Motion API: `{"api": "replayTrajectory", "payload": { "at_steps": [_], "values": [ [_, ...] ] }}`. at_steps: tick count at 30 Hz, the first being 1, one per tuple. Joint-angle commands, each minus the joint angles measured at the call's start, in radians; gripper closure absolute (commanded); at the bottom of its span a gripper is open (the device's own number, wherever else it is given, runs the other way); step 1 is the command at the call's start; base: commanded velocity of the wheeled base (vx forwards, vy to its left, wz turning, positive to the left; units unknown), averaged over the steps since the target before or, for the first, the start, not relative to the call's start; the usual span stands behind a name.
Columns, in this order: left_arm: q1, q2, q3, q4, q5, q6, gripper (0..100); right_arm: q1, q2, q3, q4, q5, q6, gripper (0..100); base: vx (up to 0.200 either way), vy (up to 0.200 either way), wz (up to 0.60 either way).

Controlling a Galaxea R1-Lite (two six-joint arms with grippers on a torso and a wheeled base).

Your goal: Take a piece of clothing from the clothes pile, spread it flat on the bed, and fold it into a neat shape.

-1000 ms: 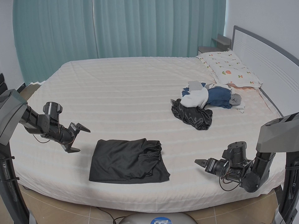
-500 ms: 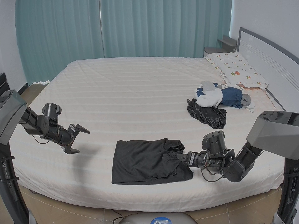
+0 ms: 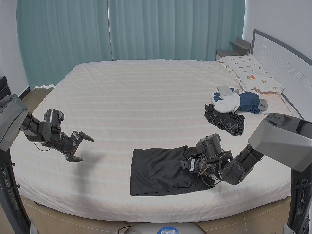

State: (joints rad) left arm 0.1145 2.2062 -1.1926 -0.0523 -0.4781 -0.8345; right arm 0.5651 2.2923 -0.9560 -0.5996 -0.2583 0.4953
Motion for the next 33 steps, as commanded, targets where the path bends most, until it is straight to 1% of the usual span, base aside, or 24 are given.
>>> {"api": "replayTrajectory", "payload": {
  "at_steps": [1, 2, 5, 10, 14, 15, 21, 22, 27, 30, 33],
  "values": [
    [0.001, 0.001, 0.001, 0.000, 0.001, 0.000, 0, 0.012, 0.052, -0.044, 0.018, -0.029, -0.018, 0, 0.000, 0.000, 0.00],
    [0.001, 0.001, -0.001, 0.000, 0.001, 0.000, 0, 0.016, 0.064, -0.053, 0.021, -0.045, -0.037, 0, 0.000, 0.000, 0.00],
    [0.001, 0.001, -0.001, 0.000, 0.001, 0.000, 0, 0.018, 0.091, -0.066, 0.018, -0.065, -0.066, 0, 0.000, 0.000, 0.00],
    [0.001, 0.001, -0.001, 0.000, 0.003, 0.000, 0, 0.022, 0.104, -0.061, 0.020, -0.067, -0.069, 0, 0.000, 0.000, 0.00],
    [0.001, 0.001, -0.004, 0.000, 0.004, 0.000, 0, -0.001, 0.096, -0.038, 0.015, -0.067, -0.078, 0, 0.000, 0.000, 0.00],
    [0.001, 0.001, -0.002, -0.001, 0.004, 0.000, 0, -0.019, 0.087, -0.018, 0.007, -0.067, -0.078, 0, 0.000, 0.000, 0.00],
    [-0.001, 0.003, -0.002, 0.000, 0.006, 0.002, 0, -0.065, -0.014, 0.102, 0.007, -0.053, -0.070, 0, 0.000, 0.000, 0.00],
    [0.001, 0.003, -0.002, 0.000, 0.006, 0.002, 0, -0.067, -0.016, 0.105, 0.007, -0.053, -0.070, 0, 0.000, 0.000, 0.00],
    [-0.001, 0.001, -0.002, 0.000, 0.007, 0.000, 0, -0.096, -0.057, 0.232, 0.004, -0.050, -0.064, 0, 0.000, 0.000, 0.00],
    [-0.001, 0.003, -0.002, 0.000, 0.007, 0.000, 0, -0.102, -0.071, 0.263, -0.008, -0.048, -0.064, 0, 0.000, 0.000, 0.00],
    [-0.001, 0.003, -0.002, 0.000, 0.007, 0.002, 0, -0.128, -0.079, 0.327, -0.086, -0.045, -0.066, 0, 0.000, 0.000, 0.00]
  ]
}}
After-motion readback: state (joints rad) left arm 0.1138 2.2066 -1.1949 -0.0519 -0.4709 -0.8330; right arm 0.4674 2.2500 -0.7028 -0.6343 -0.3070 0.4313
